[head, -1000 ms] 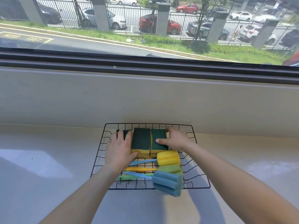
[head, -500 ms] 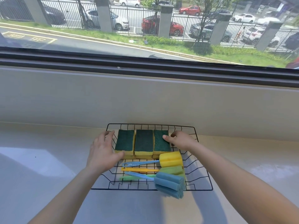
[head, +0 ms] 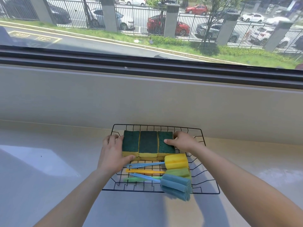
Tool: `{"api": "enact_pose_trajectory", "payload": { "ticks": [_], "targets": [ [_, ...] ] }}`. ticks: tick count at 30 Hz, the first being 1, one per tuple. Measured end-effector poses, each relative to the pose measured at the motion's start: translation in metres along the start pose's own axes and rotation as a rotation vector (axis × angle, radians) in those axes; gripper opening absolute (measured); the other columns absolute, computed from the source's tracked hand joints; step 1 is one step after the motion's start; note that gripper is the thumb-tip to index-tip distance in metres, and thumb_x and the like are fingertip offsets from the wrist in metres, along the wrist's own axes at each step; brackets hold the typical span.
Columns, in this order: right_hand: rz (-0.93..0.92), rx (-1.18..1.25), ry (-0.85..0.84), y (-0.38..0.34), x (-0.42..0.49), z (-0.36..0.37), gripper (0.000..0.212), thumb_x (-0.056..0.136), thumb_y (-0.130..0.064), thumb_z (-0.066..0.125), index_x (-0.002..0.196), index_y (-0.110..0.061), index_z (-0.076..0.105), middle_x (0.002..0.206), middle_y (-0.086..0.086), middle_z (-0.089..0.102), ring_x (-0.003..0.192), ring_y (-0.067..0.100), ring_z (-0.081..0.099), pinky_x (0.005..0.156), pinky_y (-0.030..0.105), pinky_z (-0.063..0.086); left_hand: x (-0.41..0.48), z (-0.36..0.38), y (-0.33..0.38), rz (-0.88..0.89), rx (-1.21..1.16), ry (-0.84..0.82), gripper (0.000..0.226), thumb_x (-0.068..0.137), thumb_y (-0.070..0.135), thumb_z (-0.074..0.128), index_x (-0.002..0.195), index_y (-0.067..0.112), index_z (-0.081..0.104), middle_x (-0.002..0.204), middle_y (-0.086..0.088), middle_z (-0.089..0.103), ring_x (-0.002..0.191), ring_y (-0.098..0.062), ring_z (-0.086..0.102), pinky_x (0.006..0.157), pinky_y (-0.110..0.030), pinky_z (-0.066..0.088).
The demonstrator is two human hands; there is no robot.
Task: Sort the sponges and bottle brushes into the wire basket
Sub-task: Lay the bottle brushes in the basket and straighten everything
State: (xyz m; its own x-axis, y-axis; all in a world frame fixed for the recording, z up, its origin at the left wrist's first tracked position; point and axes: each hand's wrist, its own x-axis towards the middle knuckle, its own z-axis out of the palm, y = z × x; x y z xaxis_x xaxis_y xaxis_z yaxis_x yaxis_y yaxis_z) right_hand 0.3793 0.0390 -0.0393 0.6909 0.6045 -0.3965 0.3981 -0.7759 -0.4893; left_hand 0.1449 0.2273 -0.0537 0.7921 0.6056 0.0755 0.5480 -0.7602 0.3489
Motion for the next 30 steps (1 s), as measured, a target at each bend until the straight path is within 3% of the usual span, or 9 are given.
{"api": "enact_pose_trajectory", "payload": {
  "ticks": [6,11,14,15,19,22,25,27,30],
  "targets": [
    [-0.017,-0.059,0.016,-0.001,0.0,0.002,0.05,0.081,-0.072,0.062,0.104,-0.028,0.054,0.102,-0.002,0.065,0.074,0.004,0.051,0.053,0.023,0.036,0.0,0.002,-0.001,0.003,0.025,-0.03,0.099,0.068,0.06,0.074,0.144,0.01,0.038,0.14,-0.008,0.042,0.134,-0.031,0.026,0.113,-0.04,0.031],
    [-0.029,-0.055,0.024,-0.003,0.004,0.006,0.07,0.084,-0.069,0.061,0.128,-0.014,0.057,0.113,0.005,0.067,0.078,0.01,0.054,0.054,0.024,0.037,0.001,-0.001,-0.002,-0.009,-0.022,-0.047,0.089,0.069,0.046,0.073,0.143,0.01,0.039,0.139,-0.009,0.042,0.134,-0.032,0.025,0.112,-0.041,0.032],
    [-0.024,-0.009,0.029,-0.001,0.004,0.007,0.079,0.083,-0.067,0.063,0.137,-0.011,0.052,0.128,0.009,0.065,0.101,0.023,0.061,0.069,0.028,0.044,0.001,-0.002,-0.003,-0.015,-0.032,-0.042,0.086,0.07,0.047,0.071,0.142,0.012,0.041,0.139,-0.007,0.042,0.135,-0.029,0.025,0.11,-0.04,0.035],
    [-0.026,-0.001,0.037,0.0,0.004,0.007,0.08,0.083,-0.067,0.064,0.138,-0.011,0.052,0.127,0.009,0.065,0.101,0.023,0.061,0.07,0.028,0.044,0.001,-0.002,-0.003,-0.019,-0.032,-0.045,0.086,0.07,0.047,0.071,0.142,0.012,0.041,0.138,-0.006,0.042,0.135,-0.029,0.025,0.109,-0.04,0.036],
    [-0.034,-0.011,0.047,-0.001,0.005,0.01,0.066,0.083,-0.067,0.063,0.124,-0.015,0.059,0.105,0.001,0.065,0.072,0.003,0.05,0.053,0.023,0.038,0.003,-0.003,-0.001,-0.025,-0.03,-0.044,0.083,0.072,0.044,0.072,0.142,0.011,0.042,0.136,-0.008,0.044,0.132,-0.03,0.027,0.11,-0.039,0.034],
    [-0.027,-0.012,0.042,-0.002,0.006,0.009,0.069,0.083,-0.067,0.063,0.126,-0.014,0.058,0.098,-0.002,0.06,0.074,0.007,0.051,0.053,0.022,0.038,0.002,-0.003,-0.002,-0.02,-0.028,-0.038,0.082,0.073,0.042,0.073,0.142,0.01,0.042,0.136,-0.009,0.044,0.131,-0.03,0.028,0.11,-0.039,0.033],
    [-0.03,-0.004,0.038,-0.001,0.005,0.009,0.075,0.083,-0.068,0.063,0.133,-0.013,0.056,0.113,0.004,0.065,0.085,0.014,0.053,0.054,0.021,0.037,0.0,-0.002,-0.003,0.001,0.003,-0.025,0.083,0.074,0.042,0.075,0.142,0.009,0.042,0.137,-0.01,0.045,0.131,-0.032,0.03,0.111,-0.04,0.033],
    [-0.028,0.013,0.04,-0.001,0.005,0.009,0.073,0.083,-0.068,0.063,0.132,-0.014,0.056,0.115,0.003,0.066,0.078,0.009,0.053,0.054,0.02,0.036,-0.001,-0.002,-0.002,0.006,0.021,-0.022,0.083,0.075,0.043,0.075,0.142,0.008,0.041,0.138,-0.011,0.045,0.132,-0.032,0.03,0.111,-0.041,0.033],
    [-0.014,0.033,0.04,0.0,0.004,0.01,0.068,0.084,-0.067,0.062,0.128,-0.015,0.058,0.099,-0.003,0.06,0.07,-0.002,0.045,0.053,0.02,0.036,-0.002,-0.002,-0.001,0.003,0.032,-0.023,0.083,0.075,0.042,0.075,0.142,0.007,0.041,0.138,-0.013,0.044,0.133,-0.033,0.029,0.11,-0.043,0.035]
  ]
}}
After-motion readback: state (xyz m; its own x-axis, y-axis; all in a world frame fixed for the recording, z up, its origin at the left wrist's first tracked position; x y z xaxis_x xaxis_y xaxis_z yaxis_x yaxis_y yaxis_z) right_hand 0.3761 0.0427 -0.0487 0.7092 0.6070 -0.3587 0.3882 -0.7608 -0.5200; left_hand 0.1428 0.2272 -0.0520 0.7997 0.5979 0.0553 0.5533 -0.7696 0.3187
